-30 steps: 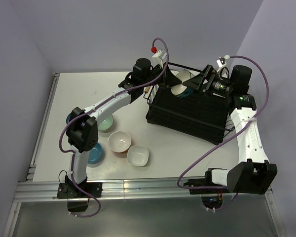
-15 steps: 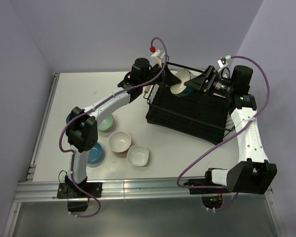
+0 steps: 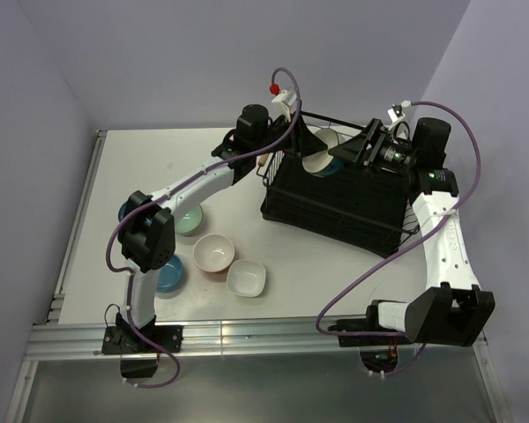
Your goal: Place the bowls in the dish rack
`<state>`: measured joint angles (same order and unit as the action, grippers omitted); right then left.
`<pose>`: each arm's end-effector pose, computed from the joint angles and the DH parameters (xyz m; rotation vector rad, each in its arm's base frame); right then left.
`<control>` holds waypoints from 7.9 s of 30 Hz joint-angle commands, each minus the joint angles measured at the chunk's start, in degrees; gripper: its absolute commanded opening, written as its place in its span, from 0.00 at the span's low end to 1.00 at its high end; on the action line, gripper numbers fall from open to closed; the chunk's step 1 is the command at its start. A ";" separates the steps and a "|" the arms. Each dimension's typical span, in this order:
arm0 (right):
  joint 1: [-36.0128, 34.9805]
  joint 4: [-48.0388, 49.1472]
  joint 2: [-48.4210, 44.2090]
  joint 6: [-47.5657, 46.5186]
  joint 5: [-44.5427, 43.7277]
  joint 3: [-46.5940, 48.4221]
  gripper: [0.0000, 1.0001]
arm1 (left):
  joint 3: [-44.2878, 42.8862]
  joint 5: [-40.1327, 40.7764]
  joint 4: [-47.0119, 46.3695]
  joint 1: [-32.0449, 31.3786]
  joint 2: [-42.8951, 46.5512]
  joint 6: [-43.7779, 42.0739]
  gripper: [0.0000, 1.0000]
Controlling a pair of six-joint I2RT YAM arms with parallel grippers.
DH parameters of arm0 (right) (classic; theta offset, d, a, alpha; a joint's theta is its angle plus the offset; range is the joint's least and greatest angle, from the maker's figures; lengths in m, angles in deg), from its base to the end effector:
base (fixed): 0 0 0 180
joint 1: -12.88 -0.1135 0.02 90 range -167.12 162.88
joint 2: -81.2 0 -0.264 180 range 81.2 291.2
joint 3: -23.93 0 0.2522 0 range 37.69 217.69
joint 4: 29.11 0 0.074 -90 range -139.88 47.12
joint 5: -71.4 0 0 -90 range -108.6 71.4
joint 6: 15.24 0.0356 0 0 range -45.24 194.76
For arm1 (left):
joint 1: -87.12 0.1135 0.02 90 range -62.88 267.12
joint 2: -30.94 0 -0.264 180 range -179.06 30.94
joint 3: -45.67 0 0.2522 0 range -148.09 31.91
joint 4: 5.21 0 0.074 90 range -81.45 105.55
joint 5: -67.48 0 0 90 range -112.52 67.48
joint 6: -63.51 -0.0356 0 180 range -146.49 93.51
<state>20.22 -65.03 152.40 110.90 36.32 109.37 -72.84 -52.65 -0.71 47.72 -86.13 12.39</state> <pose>0.2687 -0.0052 0.3906 0.0800 1.9793 1.2556 0.3726 -0.3292 0.3493 0.4612 1.7739 -1.4335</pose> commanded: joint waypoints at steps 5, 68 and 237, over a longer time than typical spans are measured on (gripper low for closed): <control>2.42 1.94 -0.89 -0.63 0.81 2.41 0.00 | -1.25 -0.54 -2.26 -0.59 0.71 0.24 0.47; 6.91 -17.23 18.97 -25.42 -60.35 12.87 0.00 | 5.43 6.05 22.27 5.21 21.01 -14.00 0.75; 0.22 -26.80 6.76 -38.25 -25.03 16.30 1.00 | 25.64 3.41 49.86 39.92 8.62 -68.67 0.55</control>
<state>19.91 -91.87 161.17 72.12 10.09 124.80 -47.18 -49.59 50.77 87.87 -77.13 -54.93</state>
